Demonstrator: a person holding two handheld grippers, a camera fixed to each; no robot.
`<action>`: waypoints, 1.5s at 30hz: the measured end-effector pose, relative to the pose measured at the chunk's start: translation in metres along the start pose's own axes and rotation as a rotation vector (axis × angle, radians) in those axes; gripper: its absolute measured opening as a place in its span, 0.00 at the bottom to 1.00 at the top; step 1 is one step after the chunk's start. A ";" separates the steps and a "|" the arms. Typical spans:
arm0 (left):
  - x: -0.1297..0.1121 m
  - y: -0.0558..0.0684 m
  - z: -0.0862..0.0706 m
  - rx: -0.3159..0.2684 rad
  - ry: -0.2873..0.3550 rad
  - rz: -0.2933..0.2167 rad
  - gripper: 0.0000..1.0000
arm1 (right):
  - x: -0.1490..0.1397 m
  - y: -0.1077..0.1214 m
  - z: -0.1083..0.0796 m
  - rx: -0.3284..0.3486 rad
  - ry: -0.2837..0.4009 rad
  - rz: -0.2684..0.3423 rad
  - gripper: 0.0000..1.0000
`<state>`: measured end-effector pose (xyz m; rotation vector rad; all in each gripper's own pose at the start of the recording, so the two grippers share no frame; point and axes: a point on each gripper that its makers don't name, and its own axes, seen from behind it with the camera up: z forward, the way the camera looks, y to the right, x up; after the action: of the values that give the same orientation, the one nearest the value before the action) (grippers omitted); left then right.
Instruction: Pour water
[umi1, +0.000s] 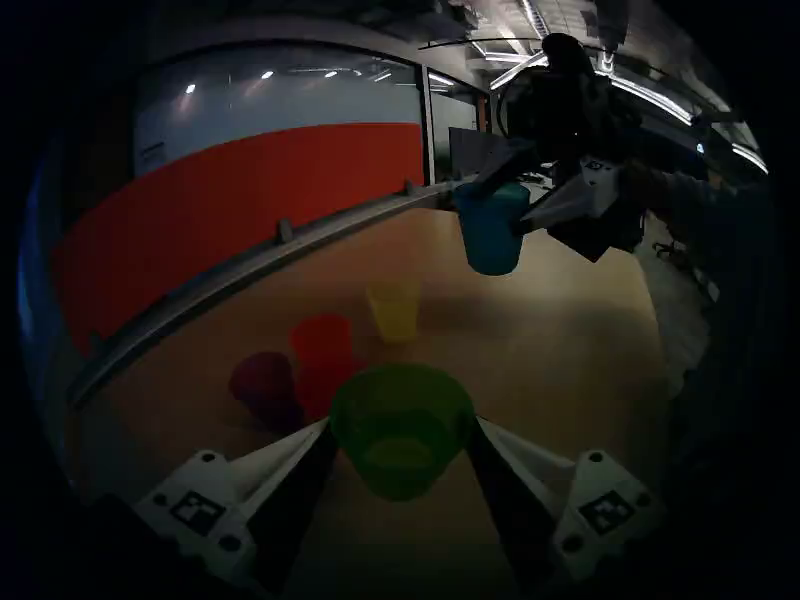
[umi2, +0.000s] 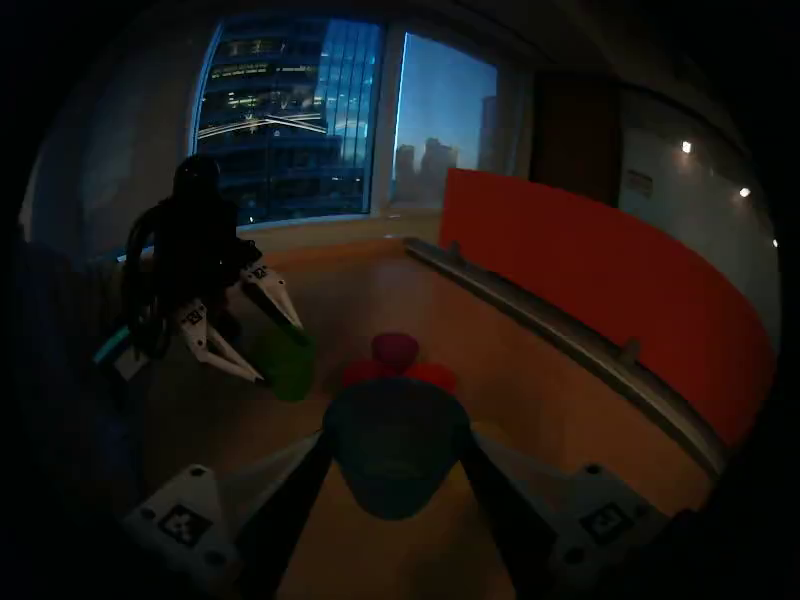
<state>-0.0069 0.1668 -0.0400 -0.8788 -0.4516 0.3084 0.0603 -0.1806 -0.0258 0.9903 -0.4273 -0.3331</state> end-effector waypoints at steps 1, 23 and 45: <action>-0.003 0.000 0.001 -0.002 -0.011 0.004 0.86 | -0.003 0.000 0.002 0.001 -0.006 0.000 0.93; -0.047 0.005 0.023 -0.073 -0.154 -0.006 0.86 | -0.052 0.002 0.029 0.023 -0.102 -0.012 0.94; -0.060 0.006 0.037 -0.095 -0.162 -0.022 0.87 | -0.068 0.001 0.041 0.031 -0.128 0.002 0.95</action>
<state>-0.0773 0.1684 -0.0393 -0.9442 -0.6300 0.3420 -0.0191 -0.1785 -0.0183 1.0023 -0.5513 -0.3905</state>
